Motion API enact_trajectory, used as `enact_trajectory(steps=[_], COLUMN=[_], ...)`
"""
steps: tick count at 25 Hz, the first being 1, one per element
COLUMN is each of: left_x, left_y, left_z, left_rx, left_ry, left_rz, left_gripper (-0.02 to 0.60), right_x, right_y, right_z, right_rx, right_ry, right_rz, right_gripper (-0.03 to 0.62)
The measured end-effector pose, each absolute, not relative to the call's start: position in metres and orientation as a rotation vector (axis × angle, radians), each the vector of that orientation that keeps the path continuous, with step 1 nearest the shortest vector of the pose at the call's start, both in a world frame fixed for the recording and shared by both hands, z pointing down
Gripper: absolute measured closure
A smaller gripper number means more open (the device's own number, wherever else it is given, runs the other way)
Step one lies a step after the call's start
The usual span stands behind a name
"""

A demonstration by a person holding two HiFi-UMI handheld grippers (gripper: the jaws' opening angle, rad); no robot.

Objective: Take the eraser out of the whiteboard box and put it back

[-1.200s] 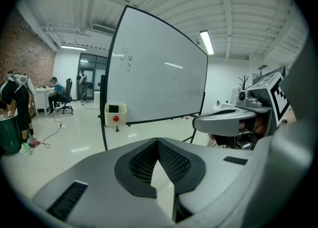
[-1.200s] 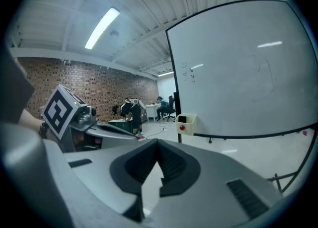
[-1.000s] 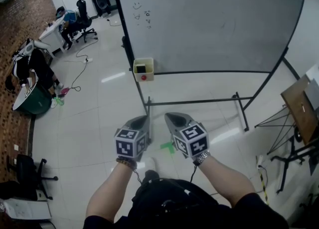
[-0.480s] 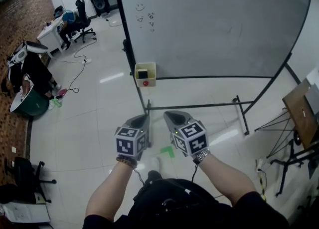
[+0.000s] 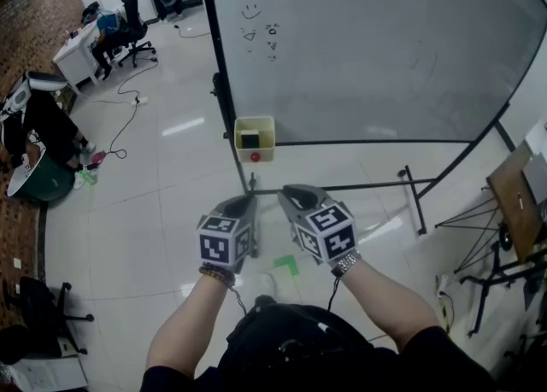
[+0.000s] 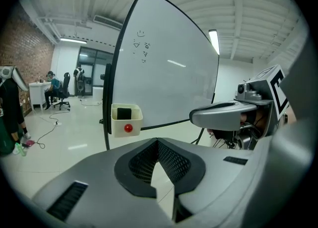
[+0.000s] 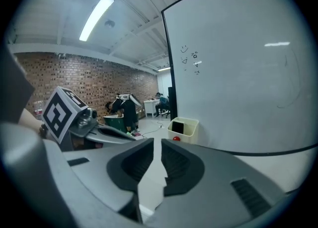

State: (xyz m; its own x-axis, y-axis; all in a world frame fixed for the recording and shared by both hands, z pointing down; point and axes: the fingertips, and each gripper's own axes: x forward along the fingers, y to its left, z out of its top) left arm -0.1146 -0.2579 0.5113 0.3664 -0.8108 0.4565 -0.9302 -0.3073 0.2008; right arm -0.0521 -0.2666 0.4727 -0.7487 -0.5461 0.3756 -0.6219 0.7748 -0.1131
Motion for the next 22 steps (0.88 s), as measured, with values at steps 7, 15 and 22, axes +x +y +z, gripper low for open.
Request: enact_trajectory(steps=[7,15,22], left_x=[-0.144,-0.177,-0.203], left_y=[-0.302,-0.341,-0.375], left_z=[0.524,0.539,0.546], left_rx=[2.185,2.173,2.173], left_ry=[-1.475,-1.451,-1.449], left_rz=[0.384,0.392,0.383], left_gripper=[0.581,0.581,0.581], right_x=[-0.083,-0.114,-0.134], right_y=[-0.316,-0.365,-0.404], right_z=[0.483,0.493,0.505], right_rx=[0.887,0.889,0.883], right_ry=[-2.608,-2.565,-2.511], right_rz=[0.341,0.341,0.286], right_gripper=[0.487,0.43,0.378])
